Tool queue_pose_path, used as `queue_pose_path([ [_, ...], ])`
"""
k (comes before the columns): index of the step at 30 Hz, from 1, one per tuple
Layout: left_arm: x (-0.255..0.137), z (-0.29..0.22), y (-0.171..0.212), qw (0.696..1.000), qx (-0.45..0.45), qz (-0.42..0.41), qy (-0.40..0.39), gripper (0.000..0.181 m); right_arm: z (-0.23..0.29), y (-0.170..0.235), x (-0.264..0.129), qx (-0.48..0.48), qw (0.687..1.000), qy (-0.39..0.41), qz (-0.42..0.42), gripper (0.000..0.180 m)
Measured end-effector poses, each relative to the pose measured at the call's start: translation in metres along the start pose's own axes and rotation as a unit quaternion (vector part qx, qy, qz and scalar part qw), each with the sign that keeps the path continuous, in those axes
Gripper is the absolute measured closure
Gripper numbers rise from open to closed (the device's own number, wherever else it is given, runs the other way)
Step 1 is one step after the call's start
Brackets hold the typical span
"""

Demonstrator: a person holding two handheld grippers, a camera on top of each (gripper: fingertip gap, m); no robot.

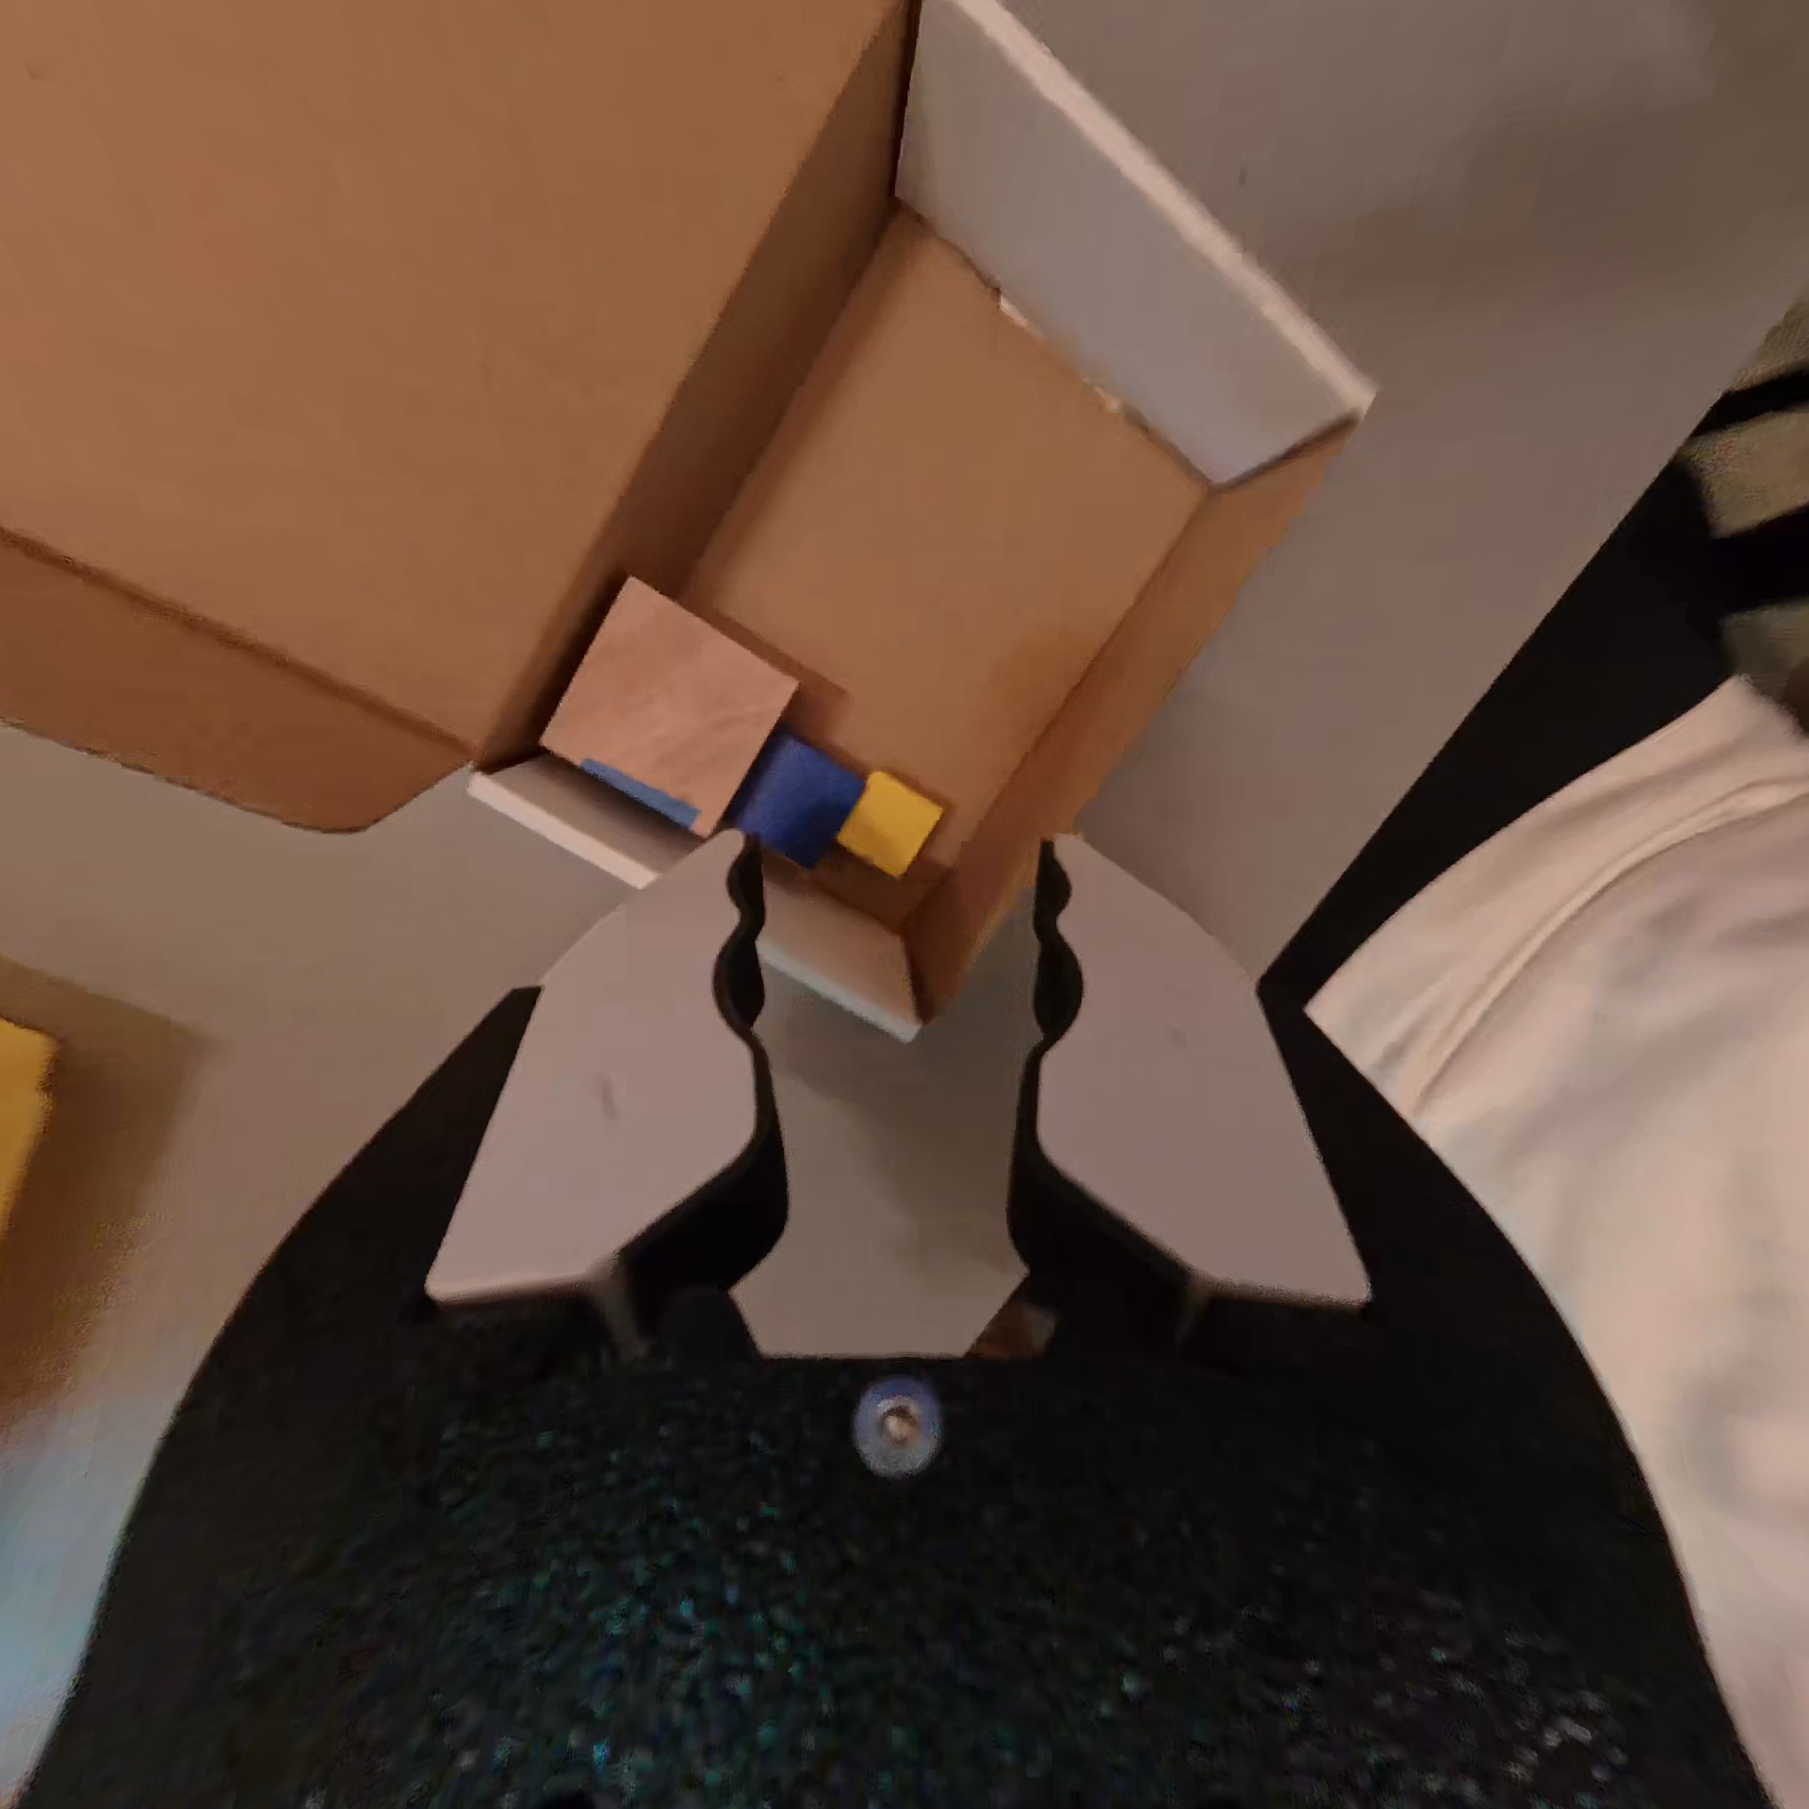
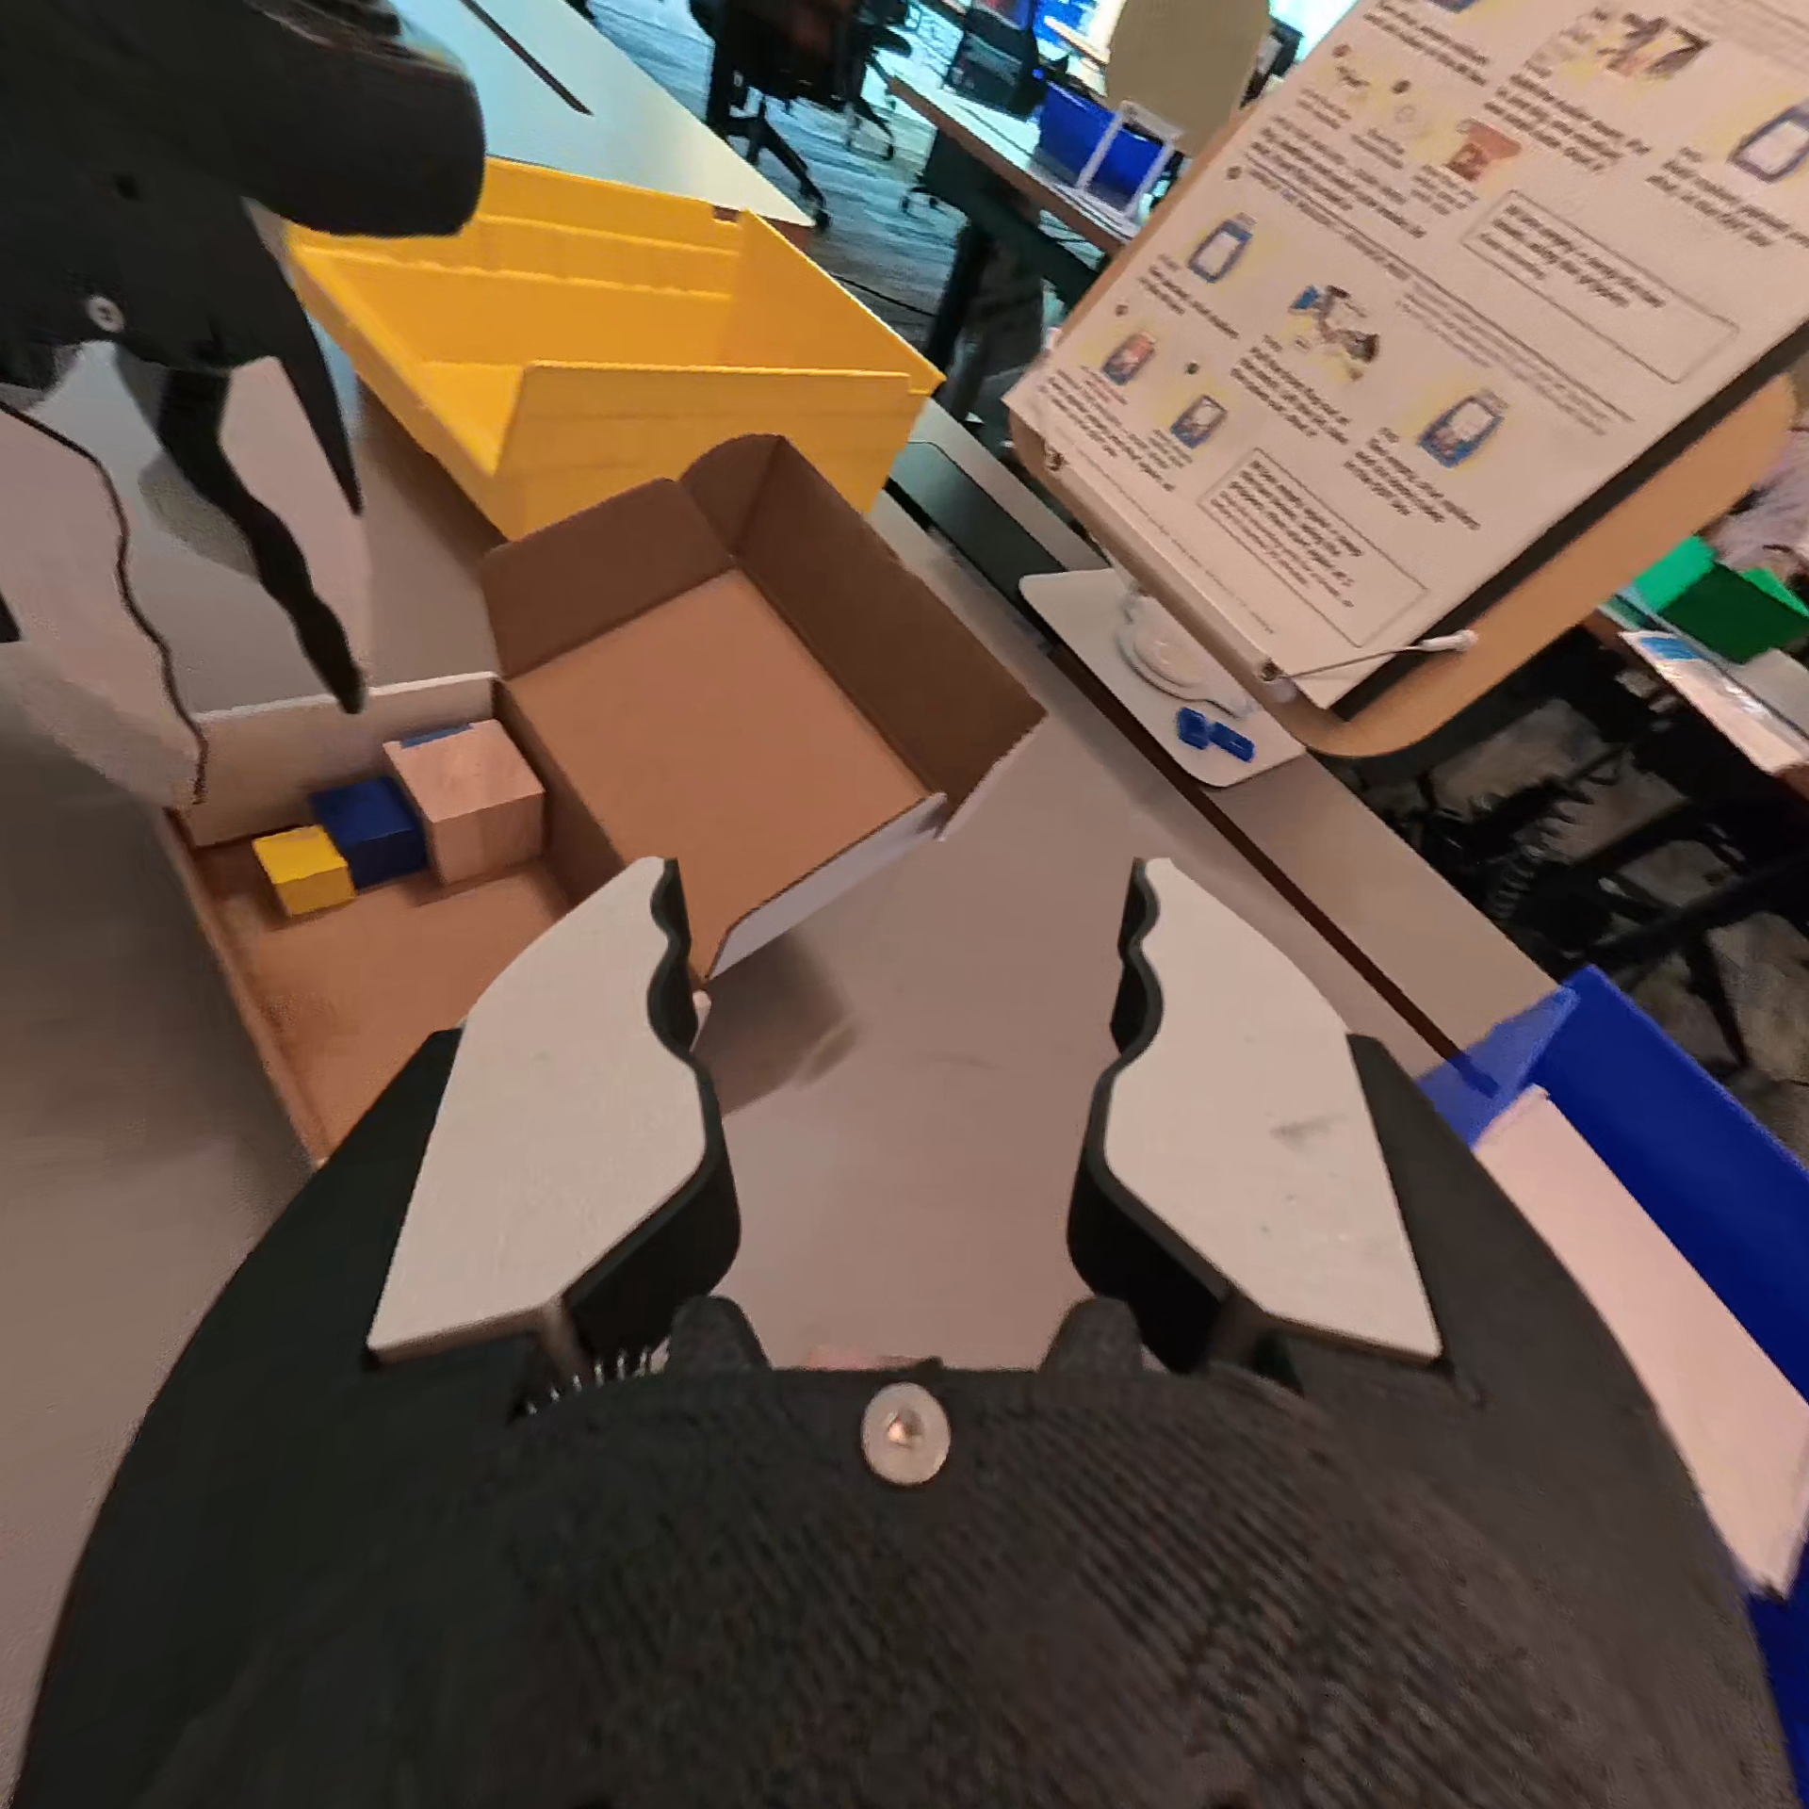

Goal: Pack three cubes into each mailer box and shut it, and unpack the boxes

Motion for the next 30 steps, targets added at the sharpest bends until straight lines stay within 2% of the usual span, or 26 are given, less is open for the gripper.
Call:
queue_pose_path([
  [1, 0.001, -0.002, -0.006, 0.999, -0.028, -0.013, 0.009, 0.129, -0.003, 0.001, -0.001, -0.004, 1.000, 0.011, 0.005, 0.095],
  [4, 0.005, -0.003, -0.016, 0.991, -0.122, -0.037, 0.043, 0.129, -0.007, 0.005, -0.004, -0.011, 0.999, 0.033, 0.022, 0.095],
  [8, 0.006, -0.010, -0.010, 0.955, -0.272, -0.043, 0.109, 0.125, -0.011, 0.006, -0.007, -0.023, 0.998, 0.056, 0.031, 0.095],
  [10, 0.007, -0.007, 0.000, 0.941, -0.326, -0.013, 0.087, 0.121, -0.013, 0.003, -0.008, -0.024, 0.997, 0.063, 0.027, 0.095],
  [11, 0.007, -0.006, 0.002, 0.937, -0.342, -0.008, 0.074, 0.126, -0.012, 0.002, -0.008, -0.023, 0.998, 0.062, 0.024, 0.095],
  [14, 0.010, -0.007, 0.000, 0.932, -0.361, 0.015, 0.036, 0.121, -0.008, -0.001, -0.005, -0.023, 0.998, 0.050, 0.017, 0.095],
  [19, 0.024, -0.012, 0.001, 0.934, -0.342, 0.094, -0.030, 0.121, 0.001, 0.000, -0.001, -0.043, 0.998, 0.037, 0.027, 0.095],
  [25, 0.043, -0.019, 0.005, 0.918, -0.363, 0.152, -0.050, 0.122, 0.002, 0.001, -0.003, -0.053, 0.998, 0.031, 0.027, 0.095],
  [30, 0.051, -0.013, 0.009, 0.905, -0.389, 0.158, -0.070, 0.125, 0.000, 0.003, -0.005, -0.056, 0.998, 0.031, 0.029, 0.096],
])
Point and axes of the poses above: each gripper's, where its closed fingertips meet, x out along the fingers, y out of its underside, z = x × y across the jaws, the point moved 2 cm from there along -x, back along the fingers, and after that the axes turned 2 degrees about x, right-handed, at the moved point
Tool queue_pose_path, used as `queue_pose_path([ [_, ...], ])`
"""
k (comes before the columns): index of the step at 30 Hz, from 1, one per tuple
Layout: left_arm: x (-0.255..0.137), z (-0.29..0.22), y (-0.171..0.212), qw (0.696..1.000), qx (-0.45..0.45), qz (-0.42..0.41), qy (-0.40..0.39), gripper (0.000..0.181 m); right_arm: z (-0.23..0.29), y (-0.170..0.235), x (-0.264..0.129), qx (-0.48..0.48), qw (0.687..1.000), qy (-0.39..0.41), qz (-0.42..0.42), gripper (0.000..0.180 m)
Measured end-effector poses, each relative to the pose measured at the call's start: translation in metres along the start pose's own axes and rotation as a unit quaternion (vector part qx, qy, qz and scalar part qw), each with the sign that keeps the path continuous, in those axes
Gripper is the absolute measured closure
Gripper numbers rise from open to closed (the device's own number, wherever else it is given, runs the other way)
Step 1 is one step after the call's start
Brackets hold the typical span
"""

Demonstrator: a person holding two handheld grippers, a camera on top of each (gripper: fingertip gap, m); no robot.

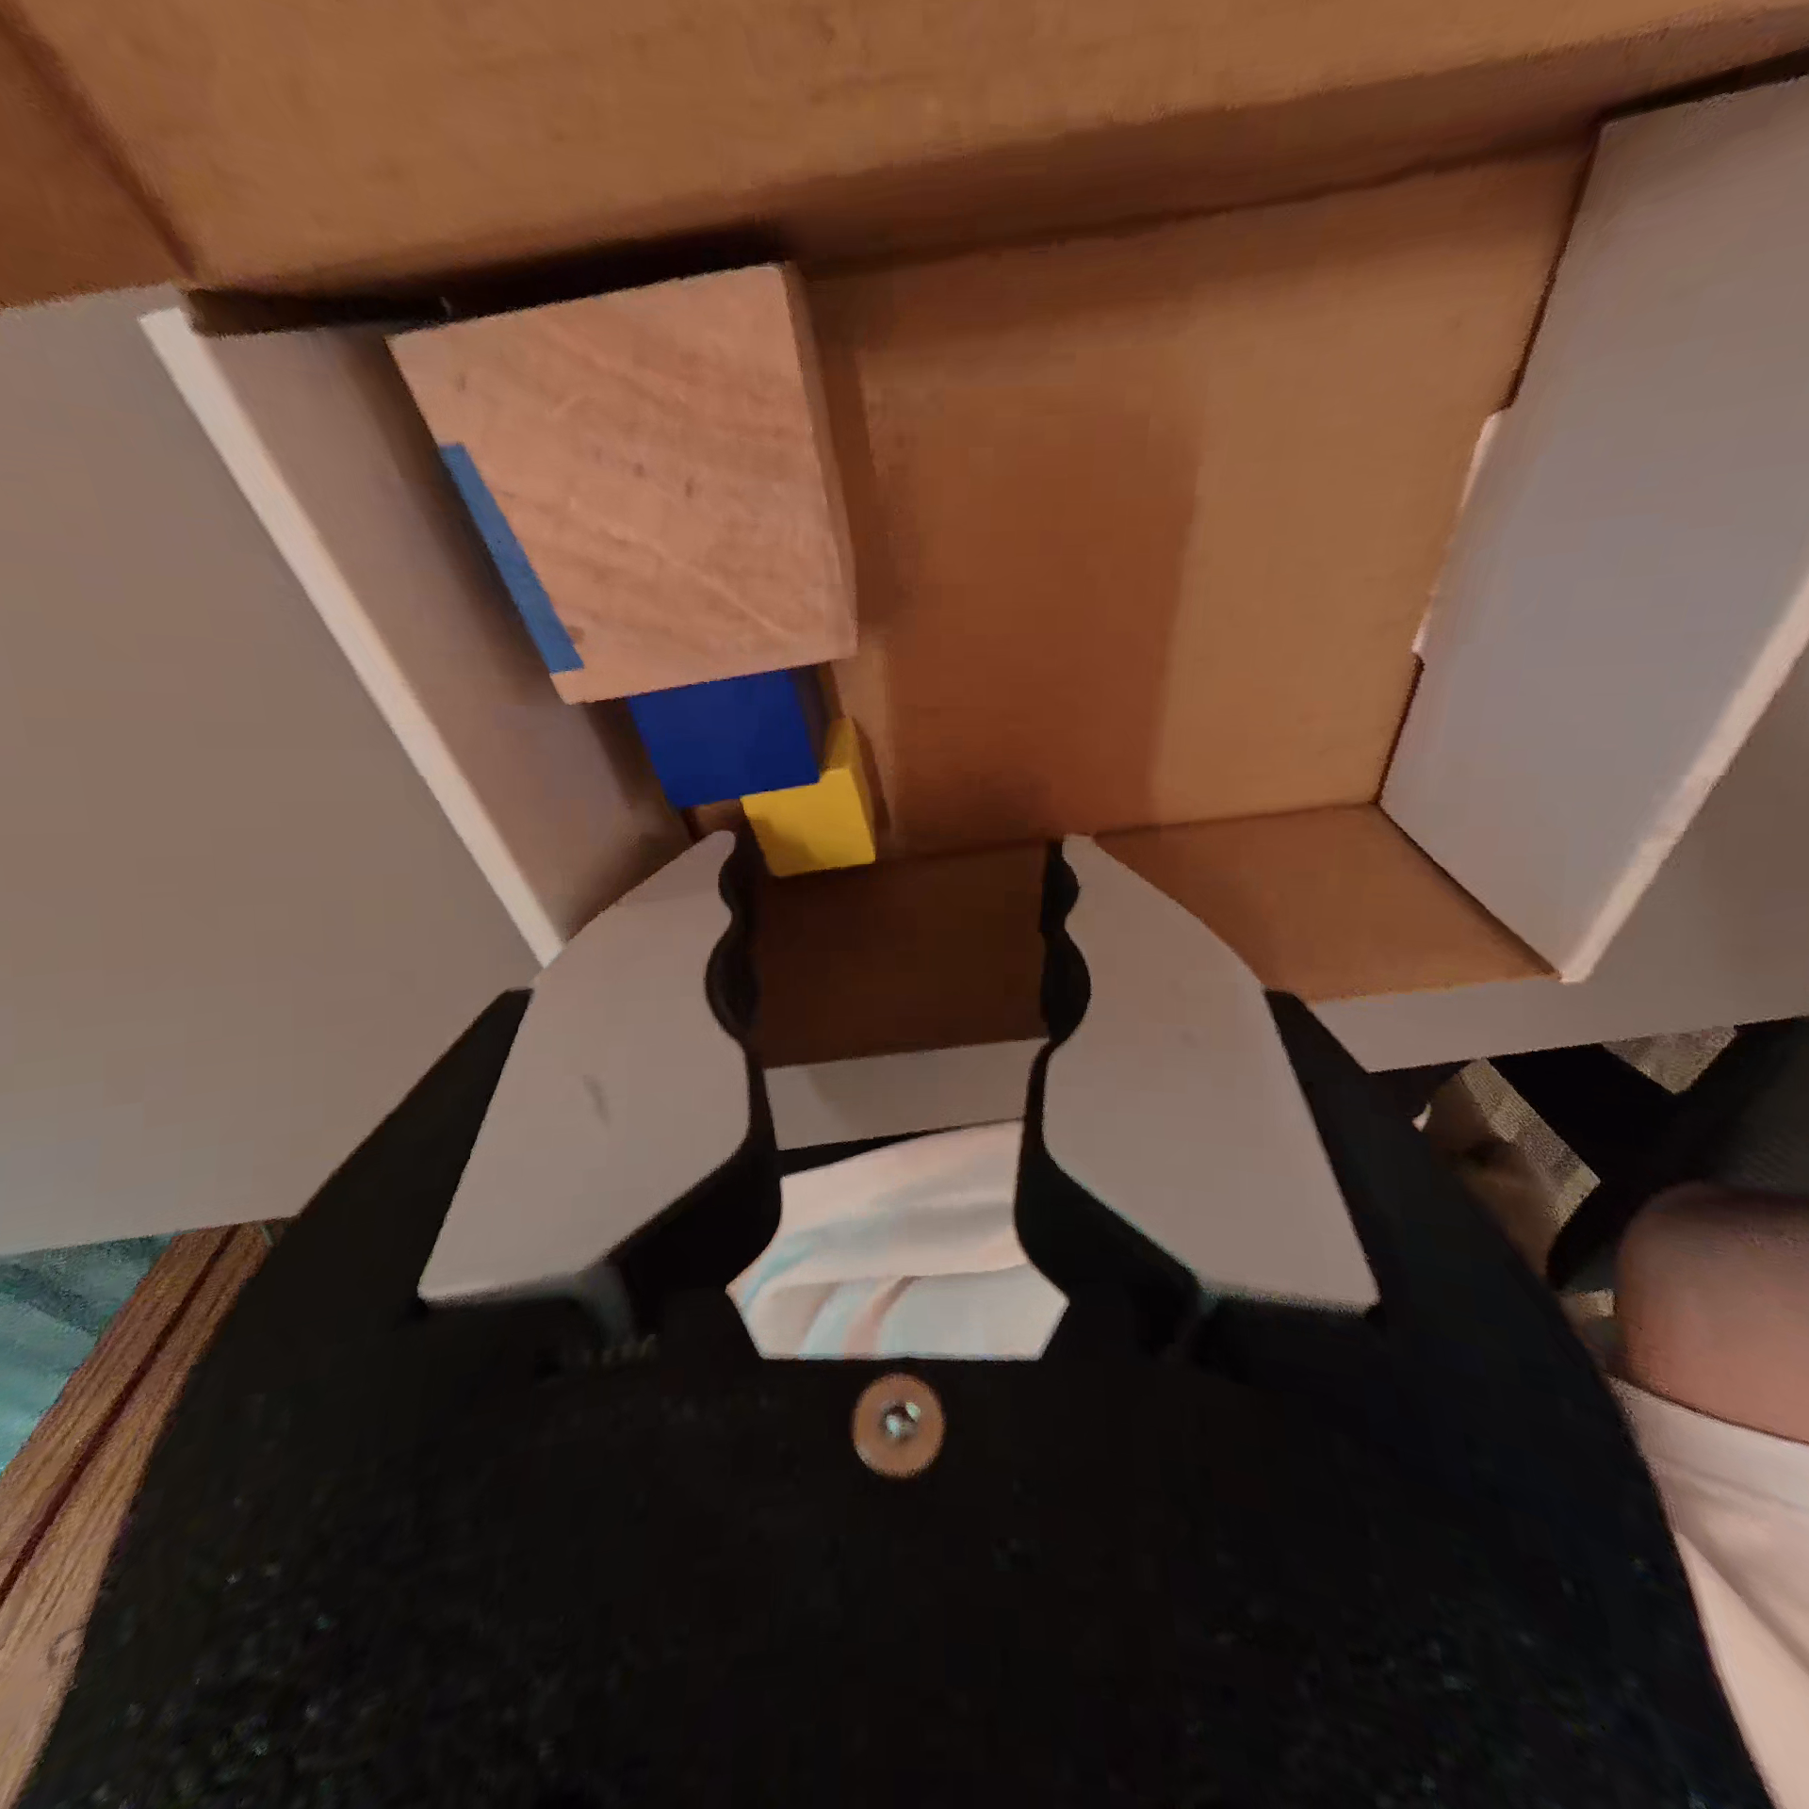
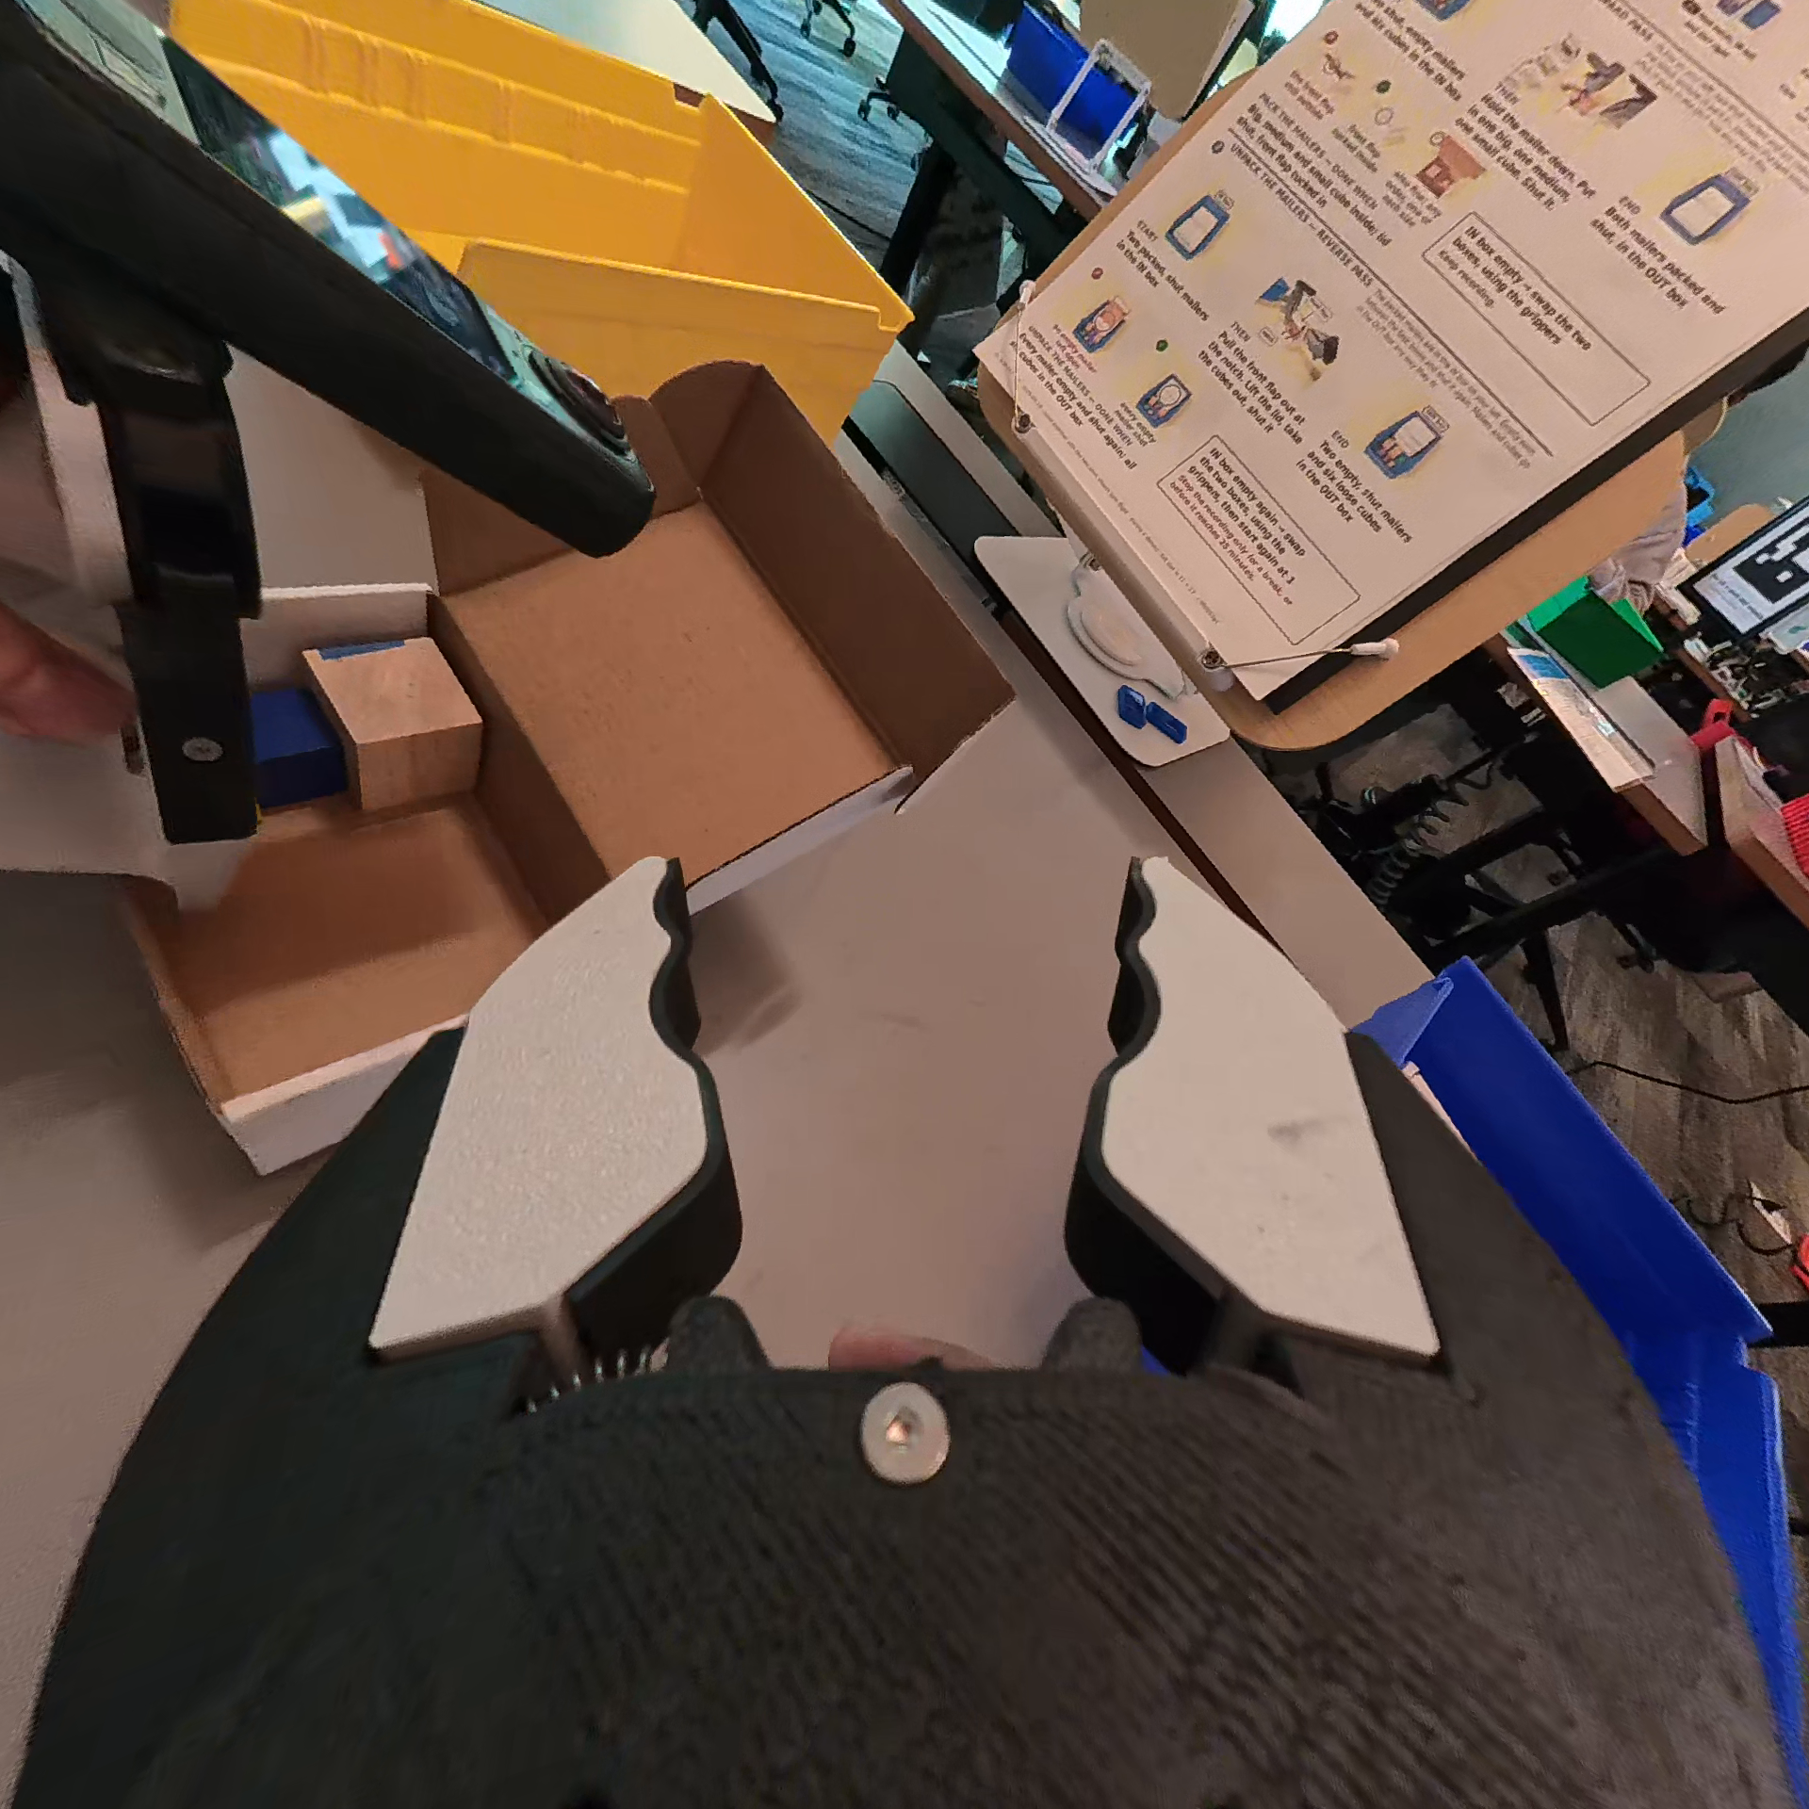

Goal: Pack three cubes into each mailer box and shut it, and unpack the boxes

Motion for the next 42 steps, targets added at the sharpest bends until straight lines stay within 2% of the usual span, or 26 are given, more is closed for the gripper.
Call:
queue_pose_path([
  [4, 0.001, 0.002, -0.005, 1.000, -0.012, 0.000, 0.001, 0.129, 0.001, 0.001, 0.002, -0.003, 1.000, -0.004, 0.002, 0.096],
  [8, 0.000, 0.012, -0.006, 0.999, -0.031, 0.008, 0.010, 0.160, 0.004, 0.000, 0.005, 0.000, 1.000, -0.010, -0.003, 0.096],
  [11, -0.003, 0.009, -0.005, 0.999, -0.011, 0.001, 0.050, 0.160, 0.008, -0.002, 0.007, 0.009, 1.000, -0.023, -0.014, 0.097],
  [14, -0.016, 0.004, -0.012, 0.994, 0.025, -0.048, 0.090, 0.160, 0.012, -0.007, 0.007, 0.030, 0.998, -0.039, -0.030, 0.098],
  [16, -0.035, -0.002, -0.018, 0.985, 0.040, -0.098, 0.140, 0.160, 0.016, -0.011, 0.007, 0.050, 0.996, -0.059, -0.046, 0.098],
  [18, -0.064, -0.018, -0.023, 0.955, 0.071, -0.167, 0.235, 0.160, 0.022, -0.017, 0.006, 0.080, 0.991, -0.088, -0.066, 0.097],
  [20, -0.093, -0.023, -0.020, 0.925, 0.102, -0.226, 0.288, 0.160, 0.029, -0.027, 0.004, 0.121, 0.980, -0.124, -0.094, 0.096],
  [25, -0.162, -0.013, -0.009, 0.843, 0.151, -0.390, 0.338, 0.160, 0.043, -0.057, -0.007, 0.255, 0.924, -0.226, -0.174, 0.091],
  [27, -0.184, -0.007, -0.001, 0.814, 0.152, -0.426, 0.363, 0.160, 0.049, -0.068, -0.012, 0.293, 0.899, -0.260, -0.196, 0.089],
  [30, -0.206, -0.003, 0.014, 0.790, 0.168, -0.447, 0.385, 0.160, 0.061, -0.080, -0.017, 0.332, 0.866, -0.309, -0.209, 0.086],
  [32, -0.214, -0.002, 0.024, 0.782, 0.197, -0.463, 0.367, 0.160, 0.068, -0.087, -0.020, 0.359, 0.840, -0.344, -0.216, 0.086],
  [35, -0.227, -0.008, 0.040, 0.744, 0.264, -0.502, 0.353, 0.161, 0.075, -0.097, -0.022, 0.407, 0.793, -0.391, -0.230, 0.088],
  [38, -0.222, -0.014, 0.050, 0.707, 0.342, -0.540, 0.303, 0.160, 0.083, -0.104, -0.025, 0.445, 0.740, -0.449, -0.232, 0.096],
  [42, -0.210, -0.024, 0.054, 0.617, 0.453, -0.606, 0.215, 0.160, 0.092, -0.105, -0.027, 0.476, 0.674, -0.520, -0.221, 0.101],
])
Point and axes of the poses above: each gripper's, where its closed fingertips meet, x out along the fingers, y out of its underside, z = x × y across the jaws, the point moved 2 cm from there along -x, back along the fingers, and after that the axes turned 2 degrees about x, right-handed, at the moved point
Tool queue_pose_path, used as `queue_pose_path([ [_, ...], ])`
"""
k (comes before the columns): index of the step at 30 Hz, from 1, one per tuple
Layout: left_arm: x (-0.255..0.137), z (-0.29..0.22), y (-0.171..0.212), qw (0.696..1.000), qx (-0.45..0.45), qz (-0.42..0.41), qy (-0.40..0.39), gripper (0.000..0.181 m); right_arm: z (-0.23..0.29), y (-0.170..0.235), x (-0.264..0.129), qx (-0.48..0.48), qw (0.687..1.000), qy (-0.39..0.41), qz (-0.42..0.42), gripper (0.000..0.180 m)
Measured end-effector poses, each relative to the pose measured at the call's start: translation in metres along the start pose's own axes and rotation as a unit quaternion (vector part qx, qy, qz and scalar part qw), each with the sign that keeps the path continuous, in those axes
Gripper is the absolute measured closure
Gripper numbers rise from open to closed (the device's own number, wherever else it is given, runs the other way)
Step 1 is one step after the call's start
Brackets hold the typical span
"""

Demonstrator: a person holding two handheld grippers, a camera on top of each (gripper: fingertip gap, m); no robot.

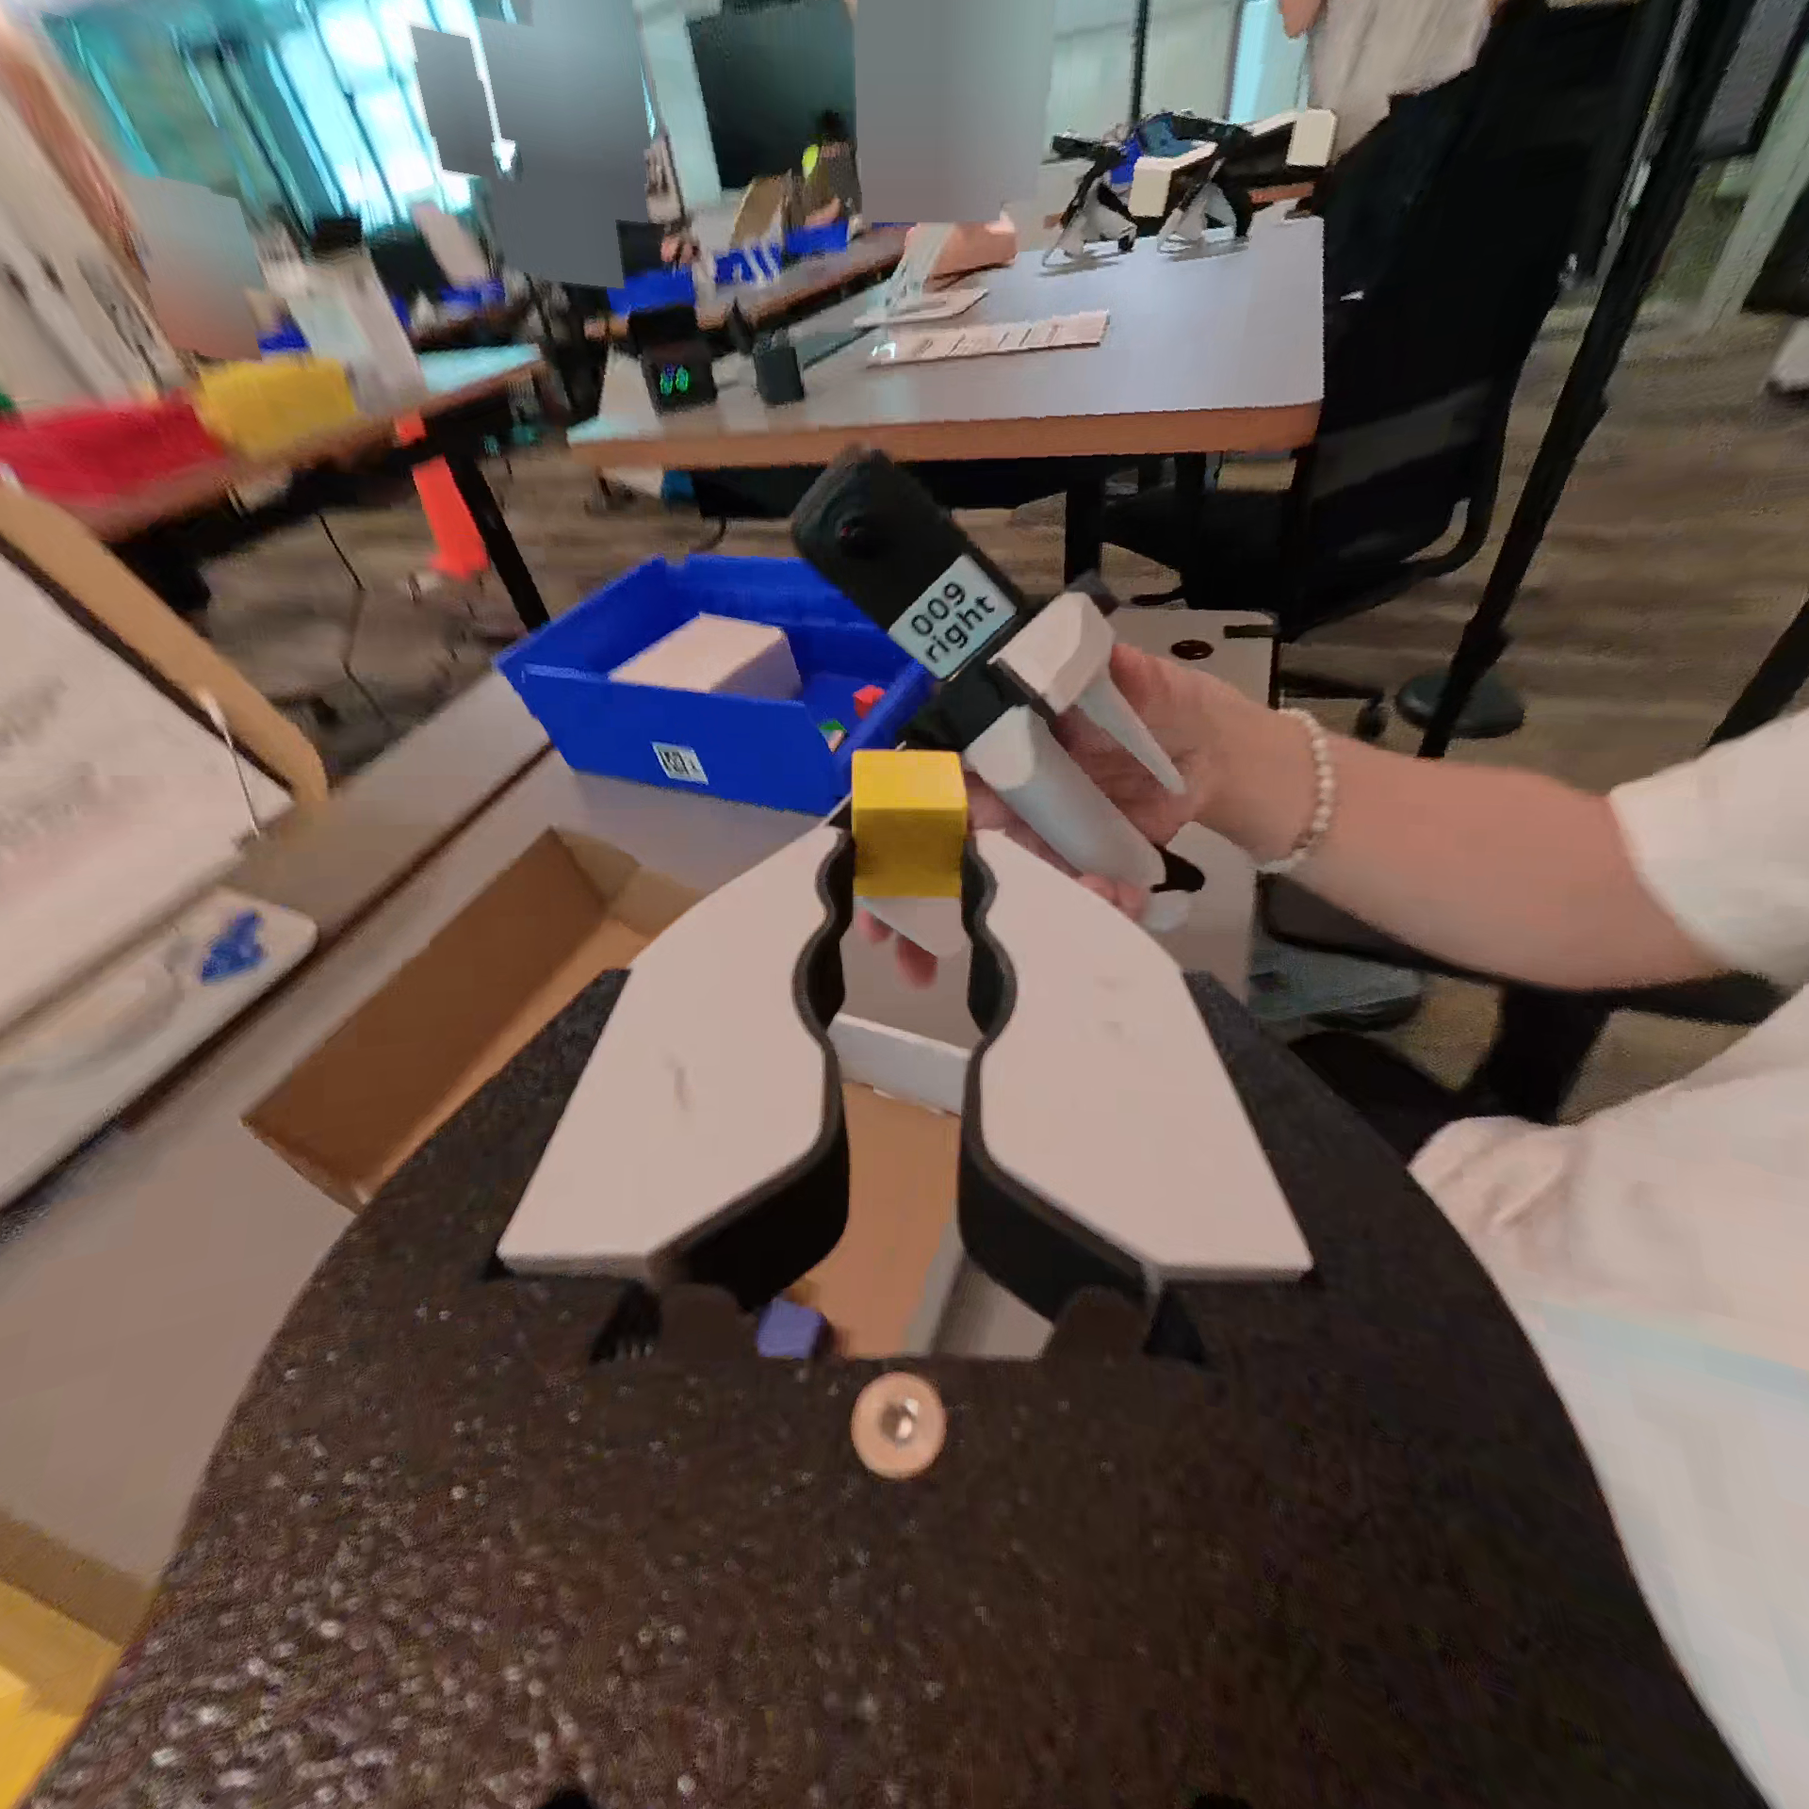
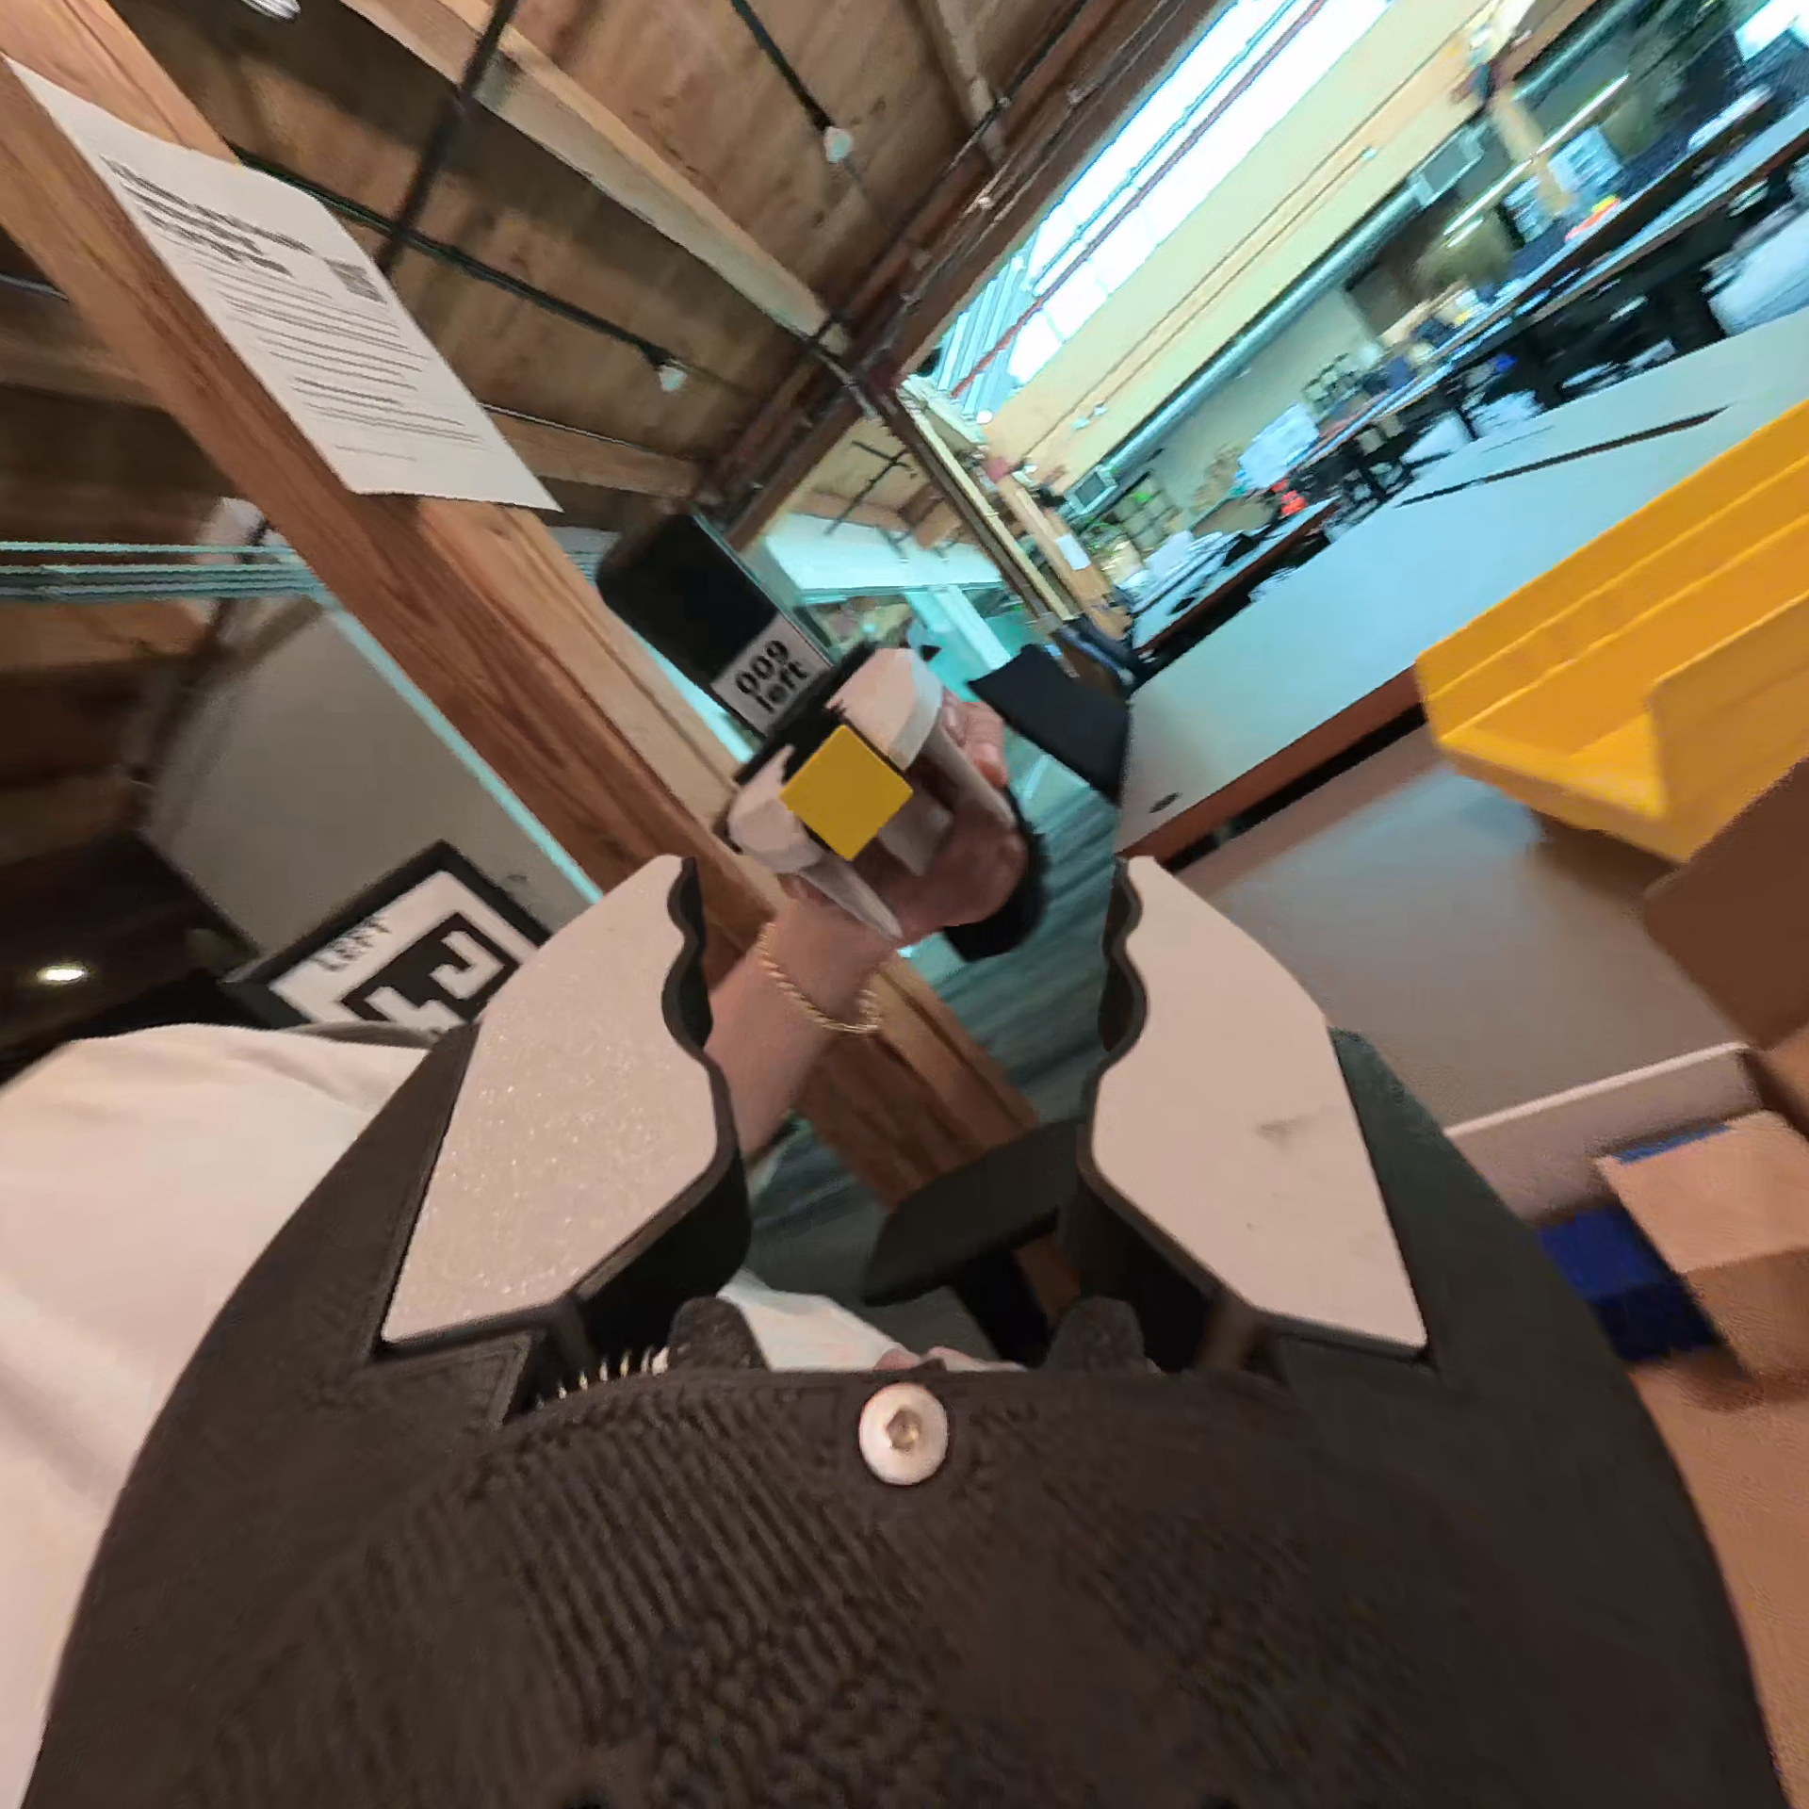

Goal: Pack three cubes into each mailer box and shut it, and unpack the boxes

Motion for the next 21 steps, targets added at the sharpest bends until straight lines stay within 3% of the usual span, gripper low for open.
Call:
queue_pose_path([
  [5, 0.020, -0.001, 0.017, 0.993, 0.112, -0.043, 0.008, 0.161, -0.016, 0.008, -0.004, 0.045, 0.999, -0.009, 0.017, 0.107],
  [8, 0.032, 0.008, 0.029, 0.988, 0.150, -0.025, 0.010, 0.160, -0.029, 0.010, -0.009, 0.065, 0.998, -0.004, 0.019, 0.111],
  [14, 0.053, 0.022, 0.066, 0.977, 0.209, 0.033, 0.018, 0.160, -0.056, 0.010, -0.018, 0.065, 0.997, 0.026, 0.021, 0.156],
  [16, 0.057, 0.025, 0.074, 0.974, 0.222, 0.037, 0.017, 0.160, -0.065, 0.013, -0.021, 0.054, 0.997, 0.041, 0.036, 0.156],
  [21, 0.058, 0.046, 0.079, 0.979, 0.188, -0.004, -0.081, 0.156, -0.080, -0.002, -0.038, 0.022, 0.995, 0.098, 0.014, 0.157],
])
Point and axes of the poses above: each gripper's, where its closed fingertips meet, x out along the fingers, y out of its underside, z = x × y across the jaws, the point moved 2 cm from there along -x, back along the fingers, and after that the axes turned 2 degrees about x, right-handed, at the moved point
